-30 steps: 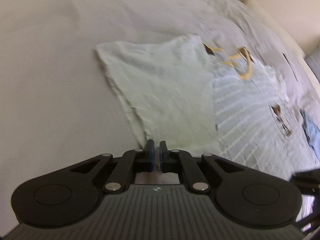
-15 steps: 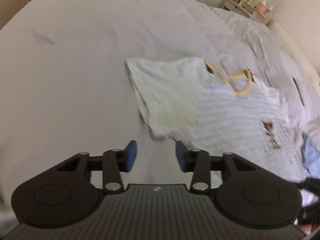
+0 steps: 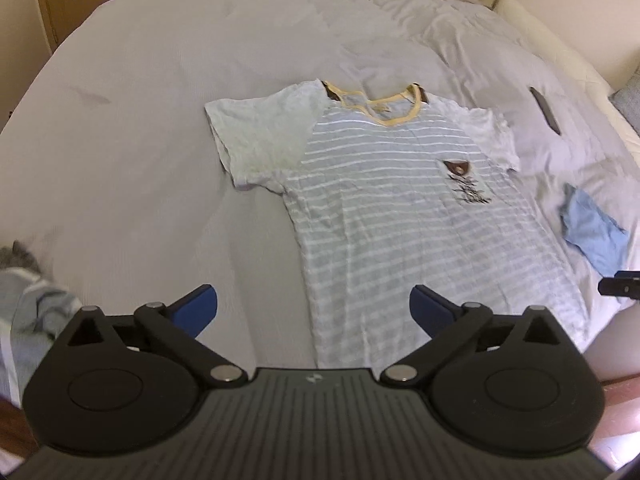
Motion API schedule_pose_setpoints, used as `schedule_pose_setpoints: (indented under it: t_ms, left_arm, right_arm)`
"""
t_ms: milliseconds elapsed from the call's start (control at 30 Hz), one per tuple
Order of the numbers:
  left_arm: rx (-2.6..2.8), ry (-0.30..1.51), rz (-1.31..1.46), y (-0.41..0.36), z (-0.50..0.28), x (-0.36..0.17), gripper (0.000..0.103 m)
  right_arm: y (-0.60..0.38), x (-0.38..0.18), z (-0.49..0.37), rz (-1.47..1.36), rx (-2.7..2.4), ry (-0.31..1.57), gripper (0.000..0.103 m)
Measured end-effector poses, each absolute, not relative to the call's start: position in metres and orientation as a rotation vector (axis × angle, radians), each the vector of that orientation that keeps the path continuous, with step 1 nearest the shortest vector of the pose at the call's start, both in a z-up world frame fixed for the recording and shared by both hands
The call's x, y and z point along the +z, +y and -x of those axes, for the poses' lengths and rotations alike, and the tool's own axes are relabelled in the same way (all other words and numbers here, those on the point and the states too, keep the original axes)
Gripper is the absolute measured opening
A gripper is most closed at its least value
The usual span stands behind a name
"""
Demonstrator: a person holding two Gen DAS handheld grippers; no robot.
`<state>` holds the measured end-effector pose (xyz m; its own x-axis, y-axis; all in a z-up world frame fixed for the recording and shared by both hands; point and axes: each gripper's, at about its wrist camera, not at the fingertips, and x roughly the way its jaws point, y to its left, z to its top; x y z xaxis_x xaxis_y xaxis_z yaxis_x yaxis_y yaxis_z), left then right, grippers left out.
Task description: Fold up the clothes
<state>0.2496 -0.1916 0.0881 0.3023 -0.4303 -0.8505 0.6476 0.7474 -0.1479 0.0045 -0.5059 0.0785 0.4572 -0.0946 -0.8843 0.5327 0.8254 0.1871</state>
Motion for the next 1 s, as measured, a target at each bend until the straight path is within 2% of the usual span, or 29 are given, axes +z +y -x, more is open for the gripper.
schedule_pose_setpoints:
  t_ms: [167, 500, 767, 1000]
  left_arm:
    - [-0.803, 1.043, -0.279, -0.194, -0.227, 0.100, 0.101]
    - [-1.139, 0.915, -0.273, -0.215, -0.233, 0.153, 0.101]
    - [-1.203, 0.820, -0.467, -0.144, -0.241, 0.167, 0.102]
    - [-1.134, 0.884, -0.525, -0.085, -0.264, 0.150, 0.102]
  right_arm:
    - [-0.501, 0.102, 0.036, -0.497, -0.472, 1.009, 0.089]
    - [-0.445, 0.147, 0.094, -0.553, -0.696, 0.935, 0.089]
    - [-0.345, 0.160, 0.091, -0.621, -0.840, 0.889, 0.089]
    - [-0.269, 0.158, 0.078, -0.663, -0.868, 0.903, 0.089]
